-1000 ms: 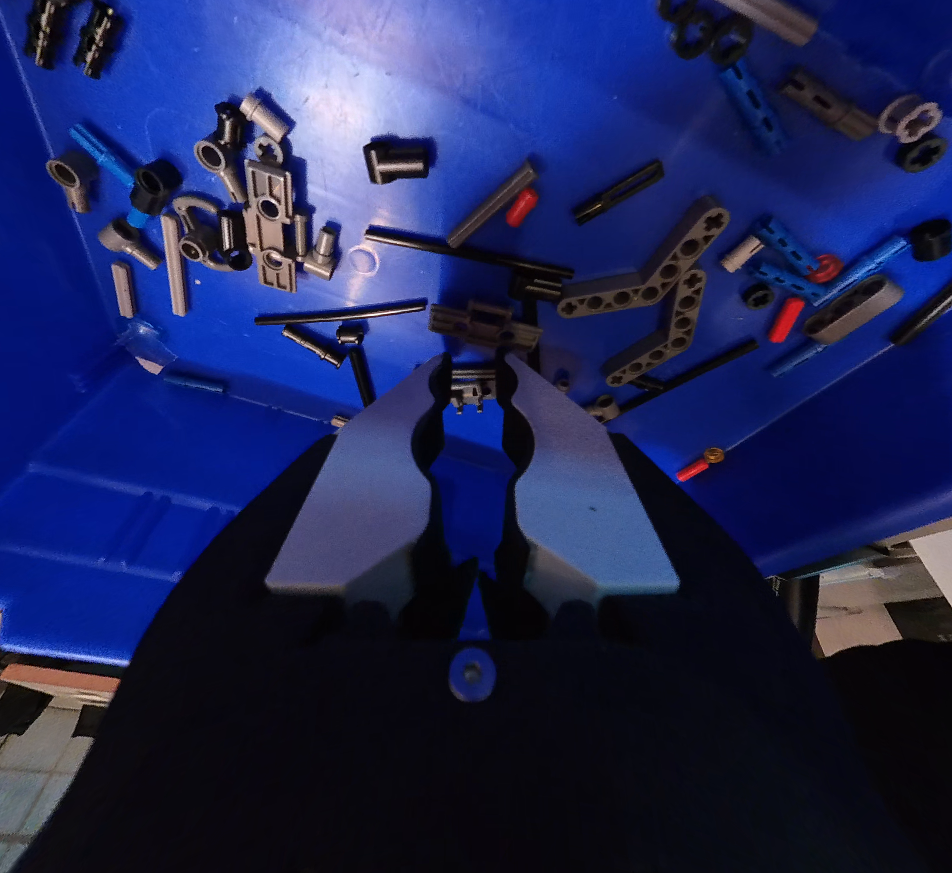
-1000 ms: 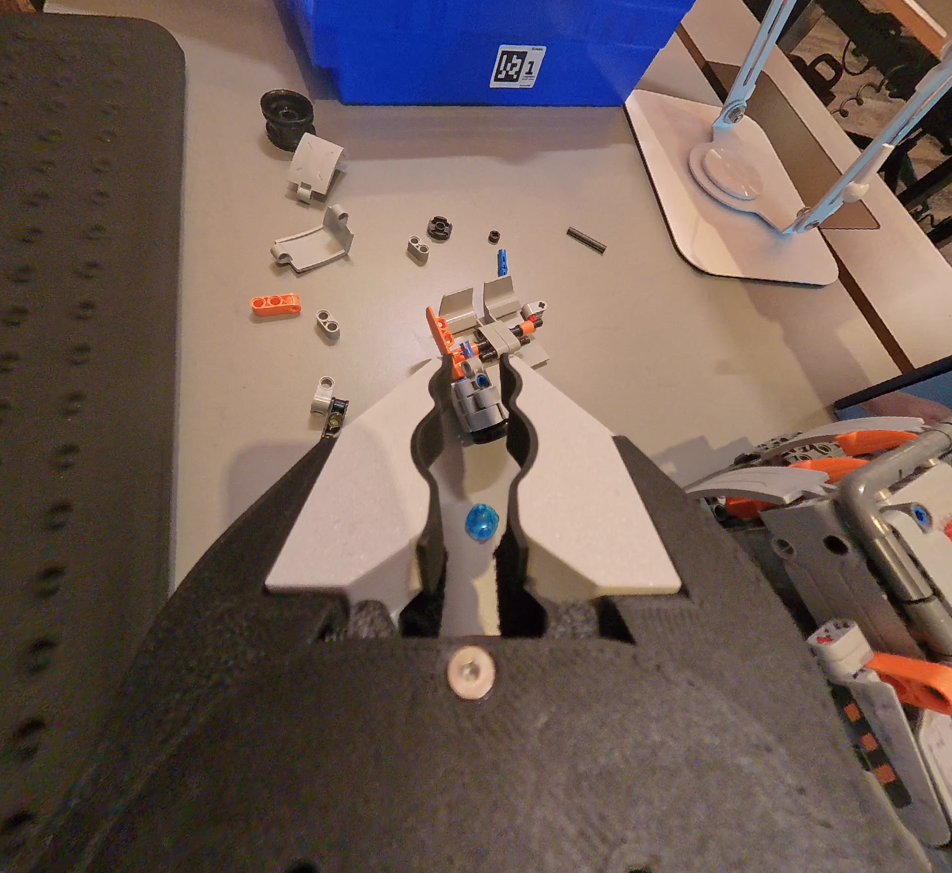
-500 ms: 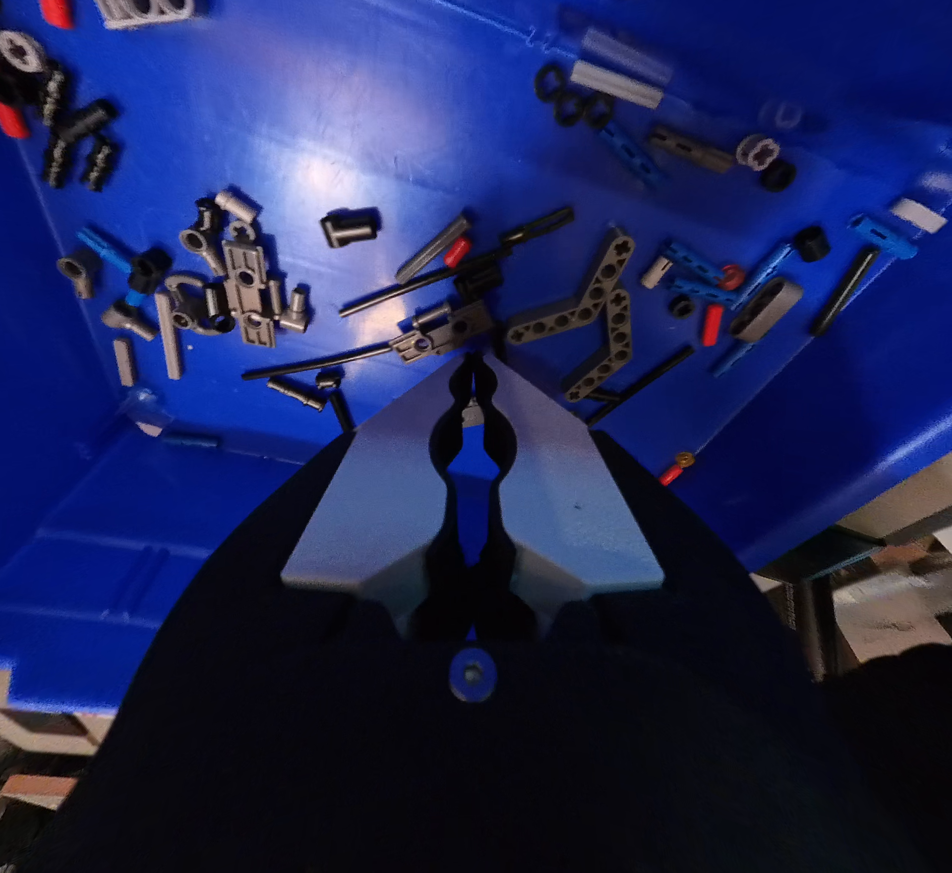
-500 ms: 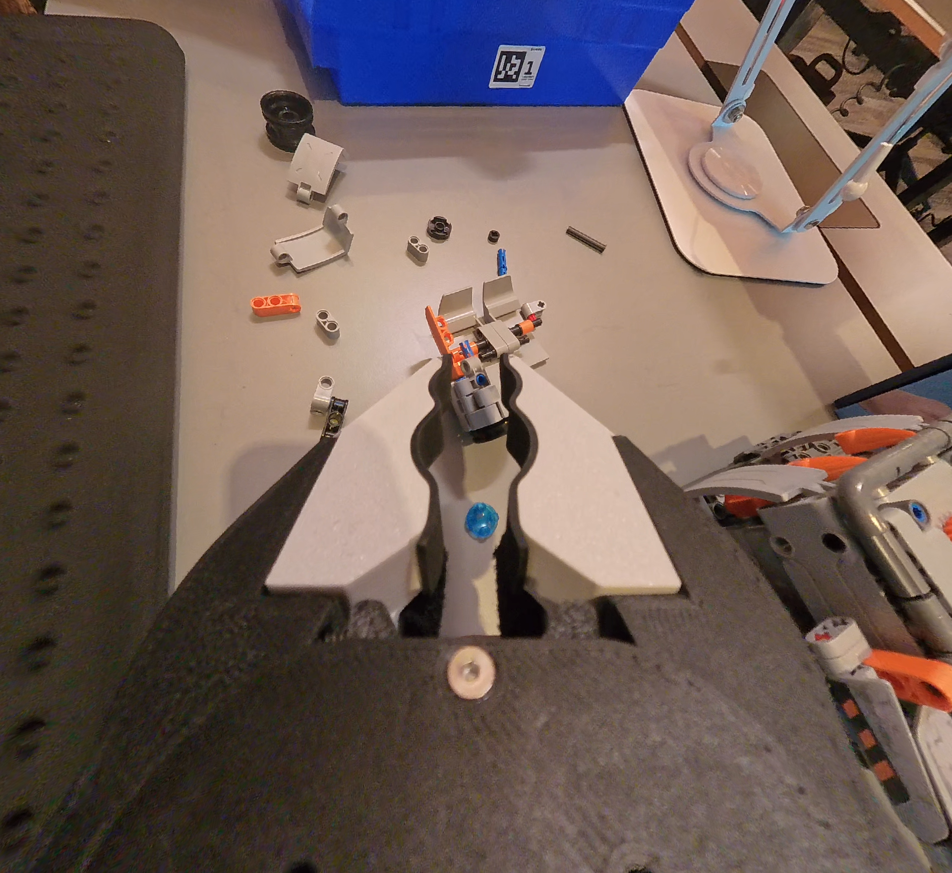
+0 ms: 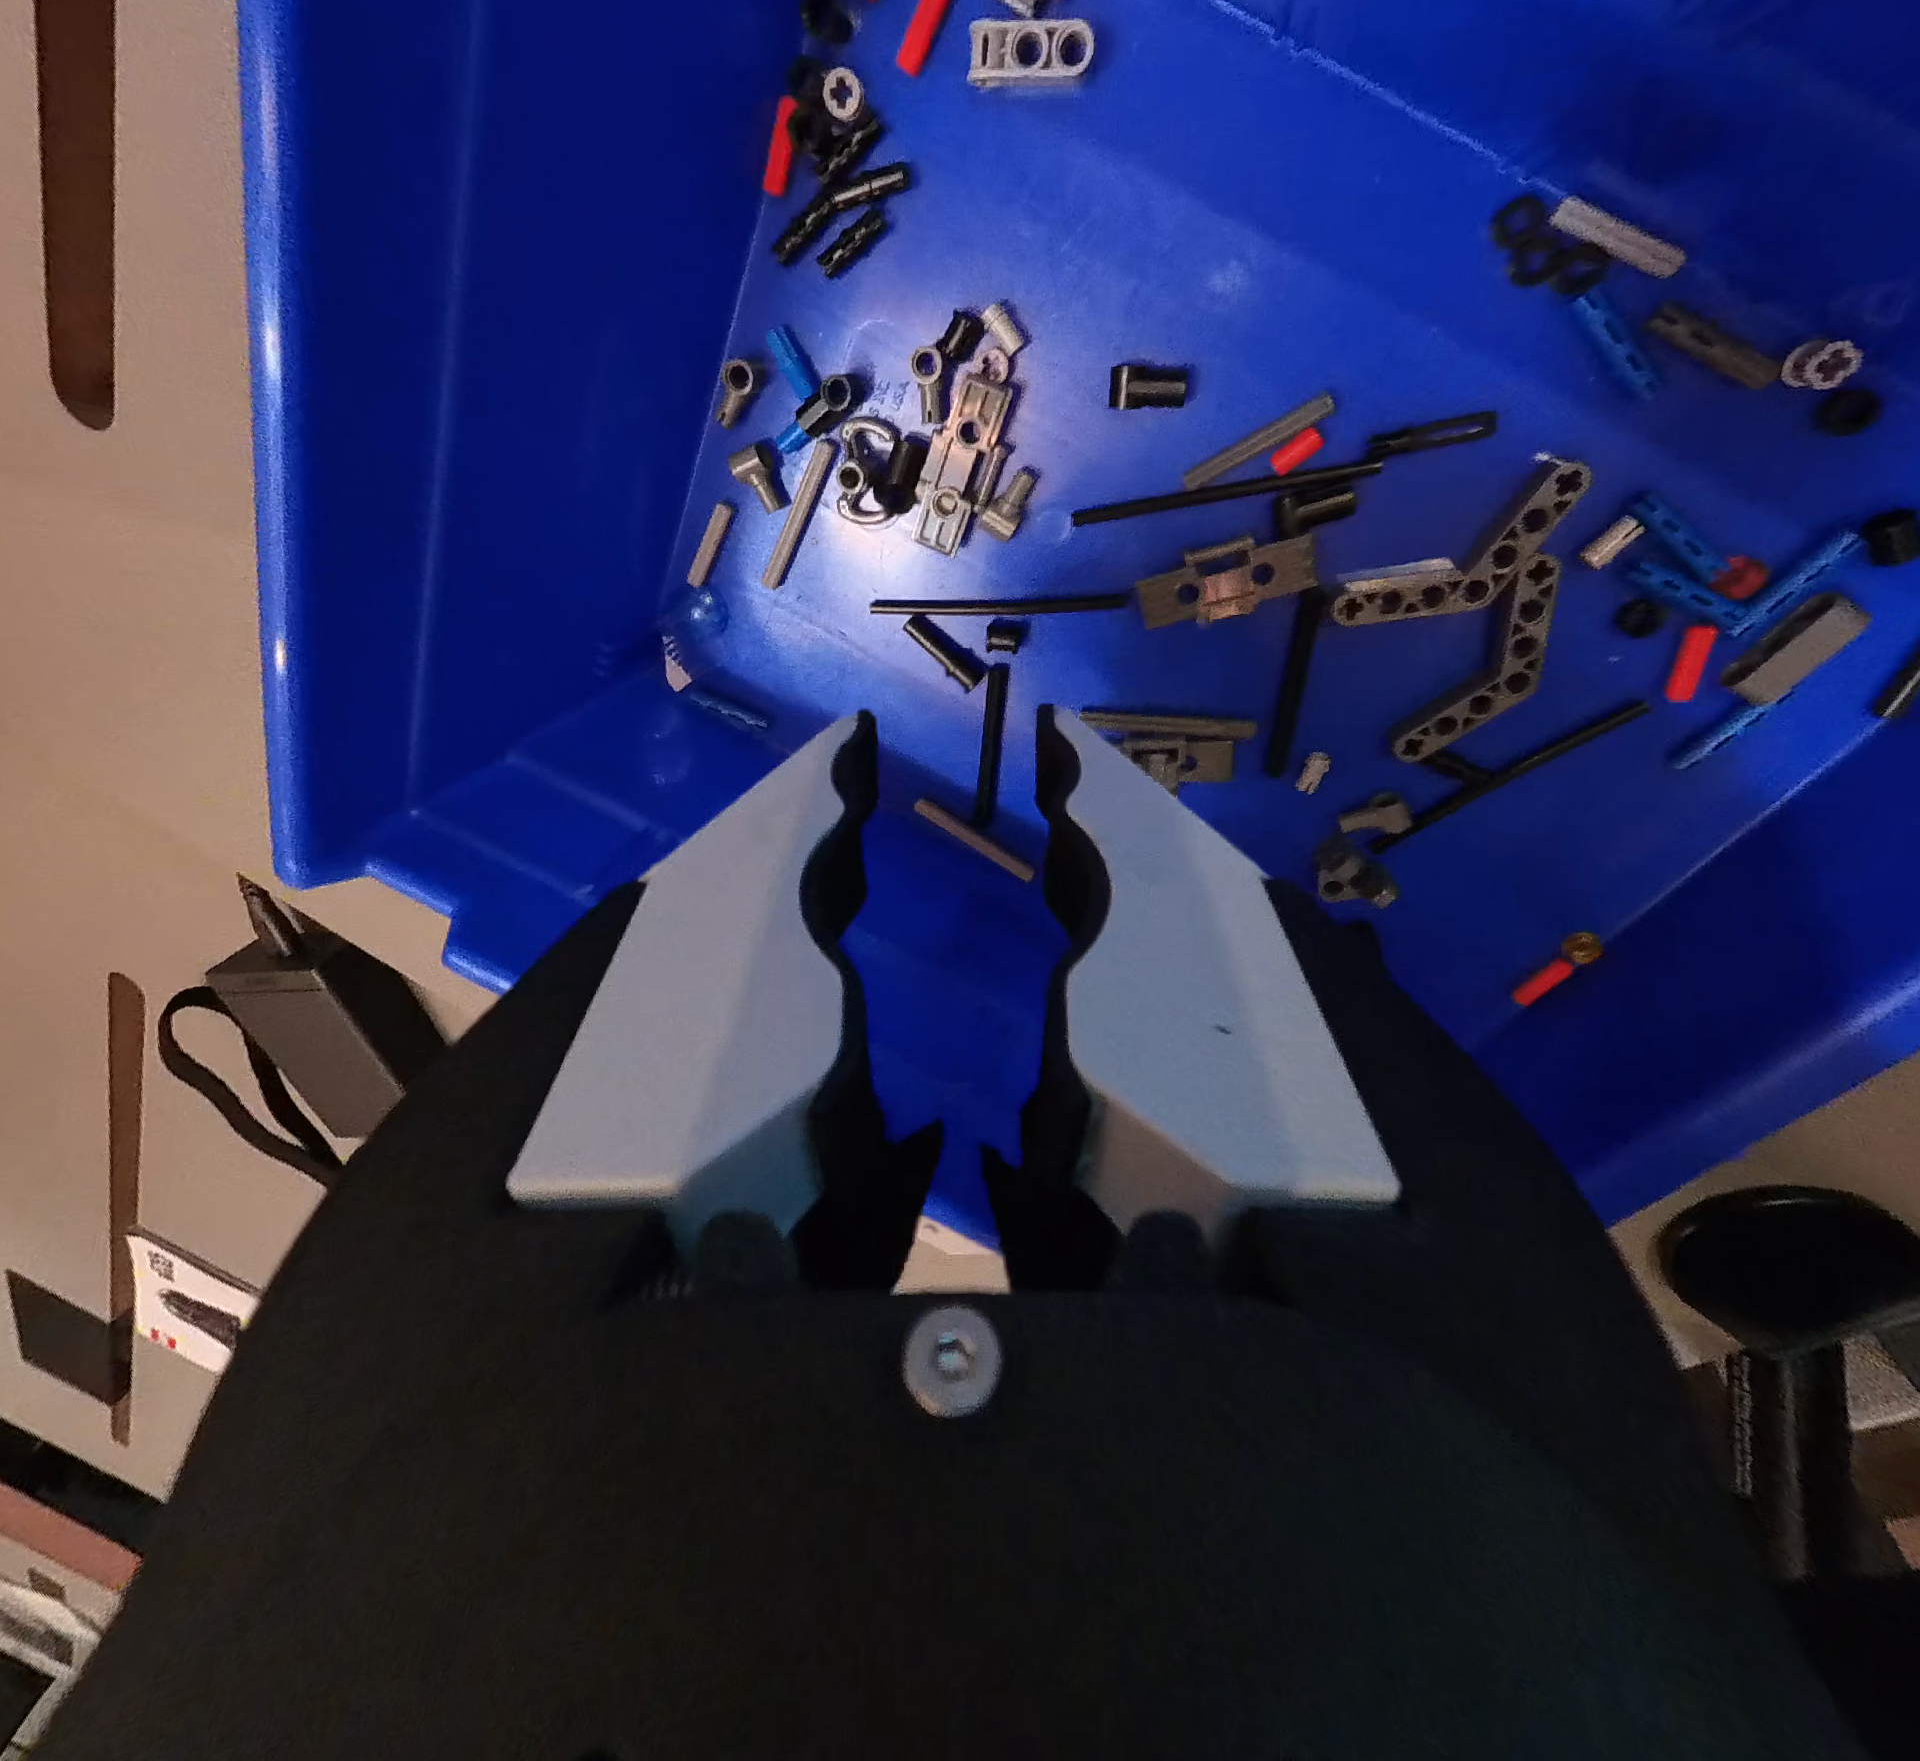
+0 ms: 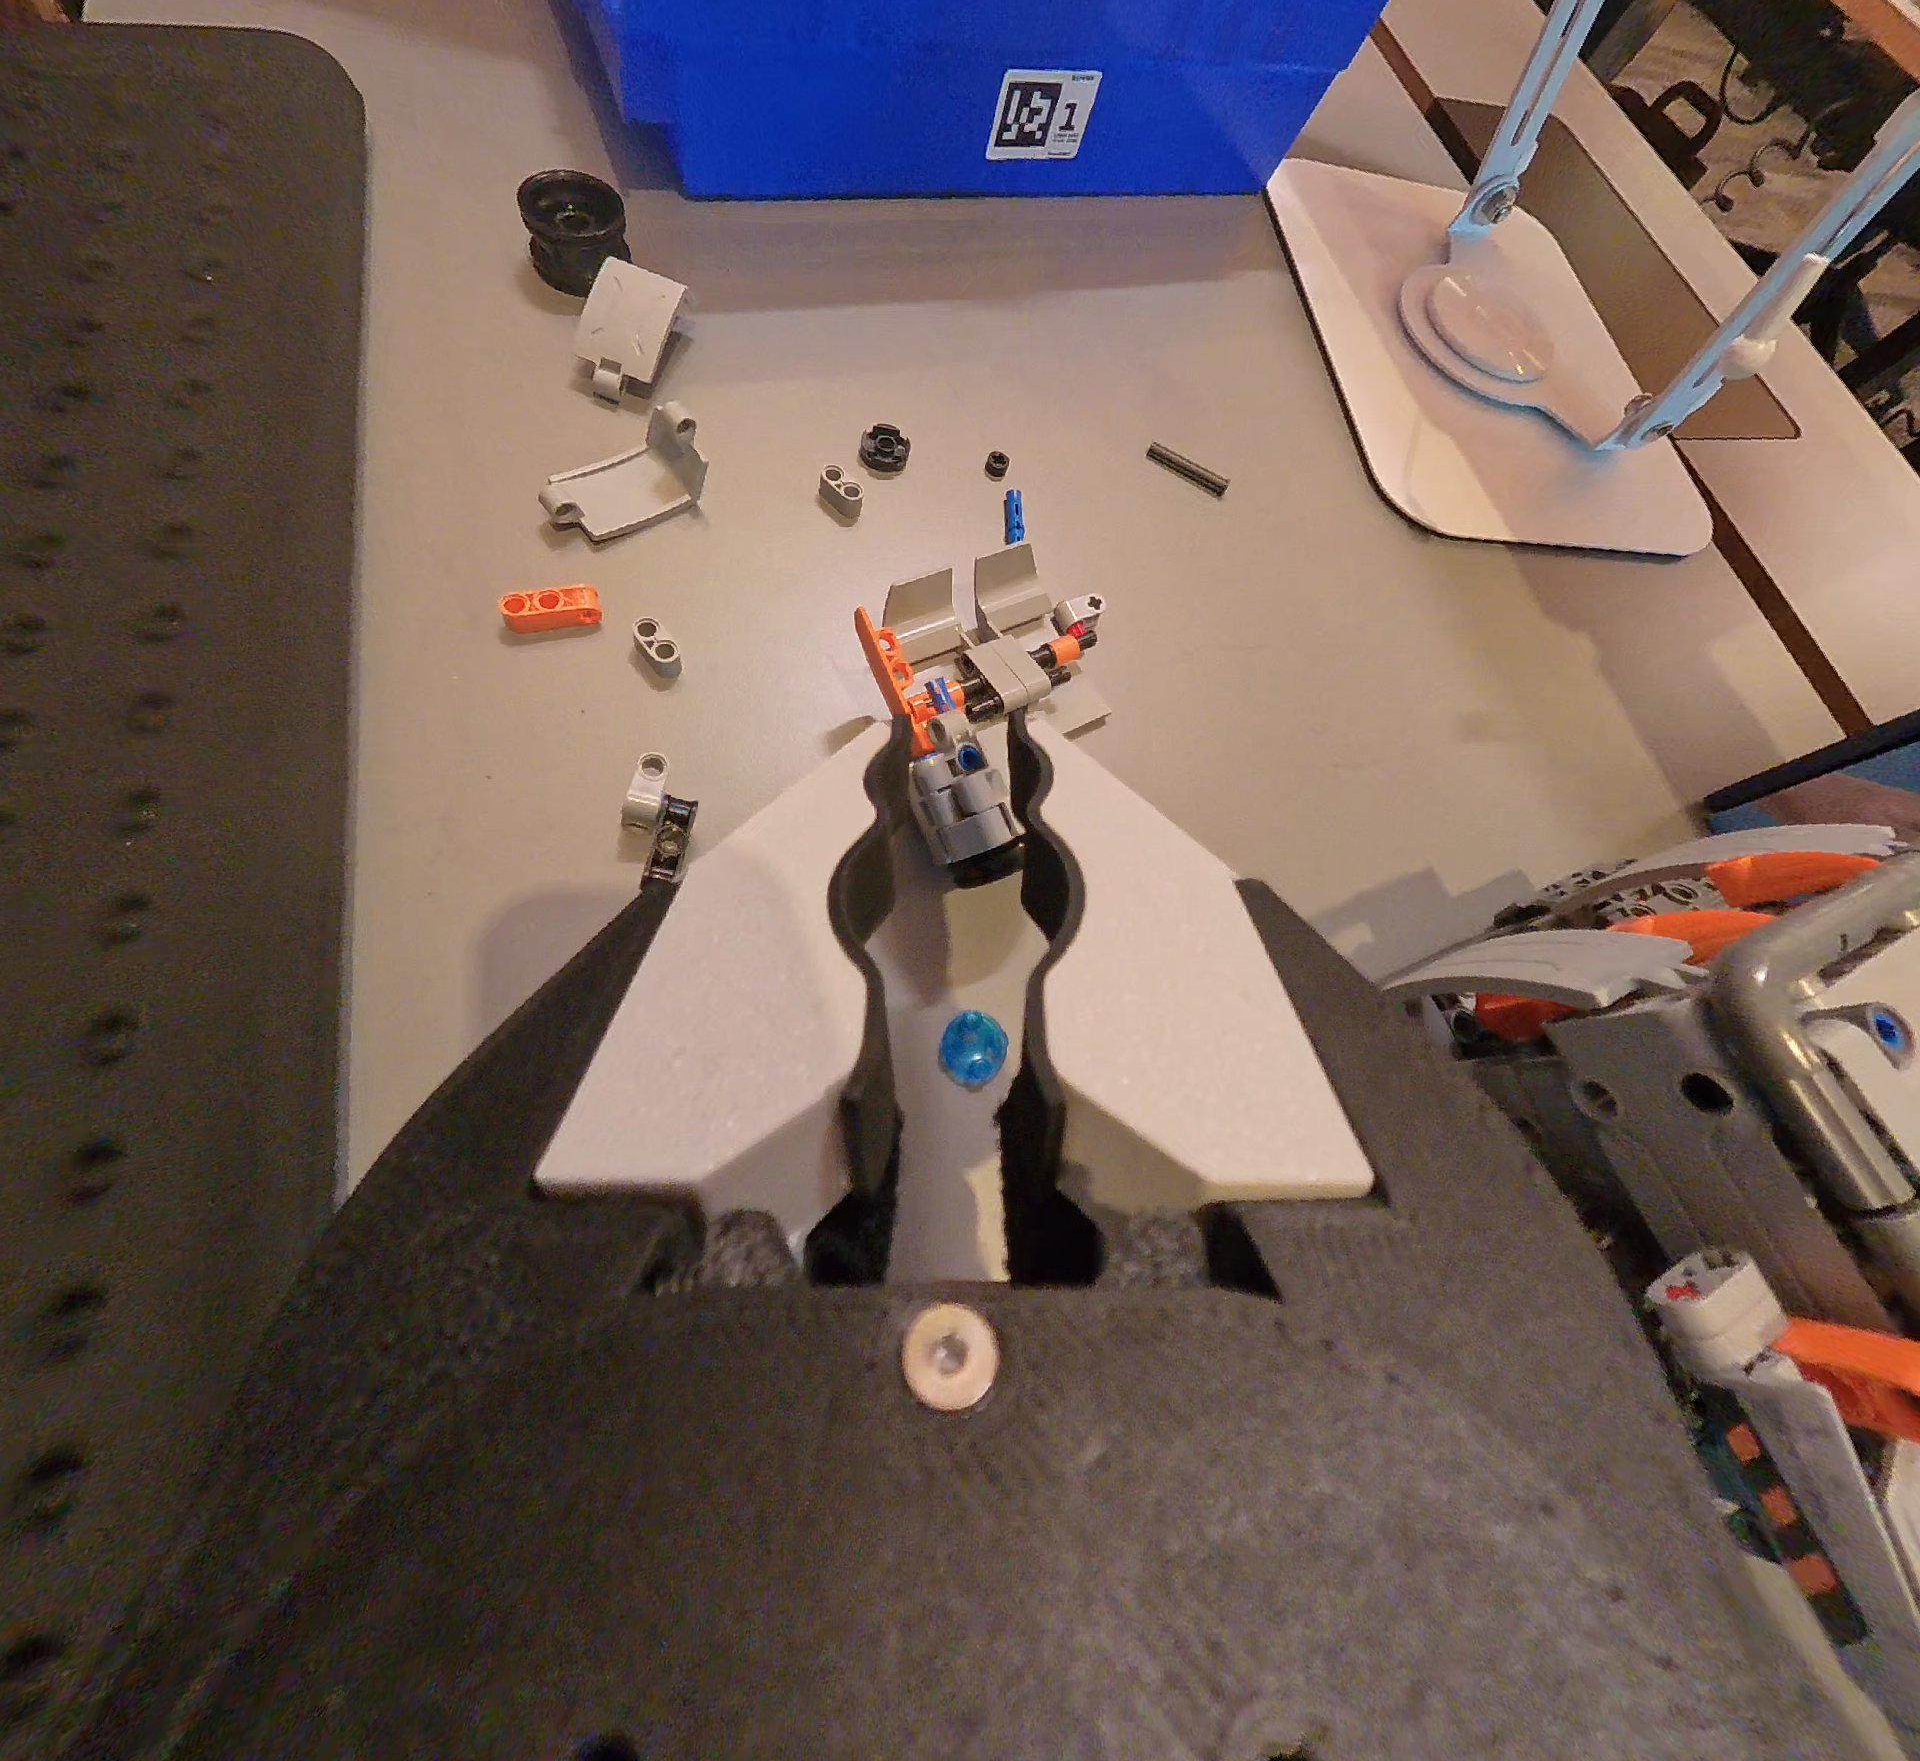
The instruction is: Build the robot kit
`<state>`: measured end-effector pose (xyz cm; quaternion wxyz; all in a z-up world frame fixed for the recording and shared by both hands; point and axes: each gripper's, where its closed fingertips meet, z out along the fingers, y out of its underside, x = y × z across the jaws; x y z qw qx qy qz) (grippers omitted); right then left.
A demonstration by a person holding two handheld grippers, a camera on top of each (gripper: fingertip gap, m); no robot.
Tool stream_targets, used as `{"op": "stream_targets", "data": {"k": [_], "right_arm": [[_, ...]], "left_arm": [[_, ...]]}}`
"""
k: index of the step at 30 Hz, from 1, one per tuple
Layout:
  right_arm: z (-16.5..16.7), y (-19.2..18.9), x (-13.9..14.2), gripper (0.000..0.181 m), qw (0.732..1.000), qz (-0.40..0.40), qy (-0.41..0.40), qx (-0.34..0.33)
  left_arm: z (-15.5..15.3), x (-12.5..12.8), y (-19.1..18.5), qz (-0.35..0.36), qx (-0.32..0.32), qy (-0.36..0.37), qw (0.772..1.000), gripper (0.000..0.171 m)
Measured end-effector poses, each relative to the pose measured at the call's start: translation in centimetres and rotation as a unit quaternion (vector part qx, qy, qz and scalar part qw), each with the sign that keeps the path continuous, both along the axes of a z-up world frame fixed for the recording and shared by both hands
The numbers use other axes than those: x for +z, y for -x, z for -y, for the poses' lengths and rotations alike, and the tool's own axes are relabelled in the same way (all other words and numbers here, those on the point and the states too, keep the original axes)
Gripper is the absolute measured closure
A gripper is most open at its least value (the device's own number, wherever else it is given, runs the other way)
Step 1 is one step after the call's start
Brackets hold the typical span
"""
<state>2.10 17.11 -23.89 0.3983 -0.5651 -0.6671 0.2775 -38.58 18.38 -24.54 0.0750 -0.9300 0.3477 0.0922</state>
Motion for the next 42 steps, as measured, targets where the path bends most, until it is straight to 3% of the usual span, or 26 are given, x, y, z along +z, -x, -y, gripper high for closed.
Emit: {"op": "stream_targets", "data": {"k": [6, 17, 24, 31, 38, 42], "right_arm": [[-0.1, 0.0, -0.1, 0.165, 1.0, 0.001, 0.003, -0.002], [-0.4, -0.1, -0.5, 0.165, 1.0, 0.007, 0.008, -0.005], [-0.8, -0.2, -0.7, 0.165, 1.0, 0.006, 0.017, -0.01], [-1.1, -0.2, -1.4, 0.165, 0.999, 0.015, 0.024, -0.016], [-1.3, -0.3, -1.7, 0.165, 0.999, 0.017, 0.032, -0.018], [-1.4, -0.3, -1.8, 0.165, 0.999, 0.018, 0.033, -0.019]], "left_arm": [[1.1, -2.2, 0.7, -0.023, -0.005, 0.057, 0.998, 0.135], [2.3, -5.8, 1.9, -0.085, -0.013, 0.185, 0.979, 0.17], [1.2, -5.3, 0.9, -0.067, -0.036, 0.145, 0.987, 0.169], [-1.4, -2.2, 0.6, -0.011, -0.036, 0.048, 0.998, 0.166], [-2.9, -4.4, -1.0, 0.003, -0.072, 0.042, 0.997, 0.145], [-3.5, -5.1, -1.8, 0.018, -0.079, 0.043, 0.996, 0.157]]}}
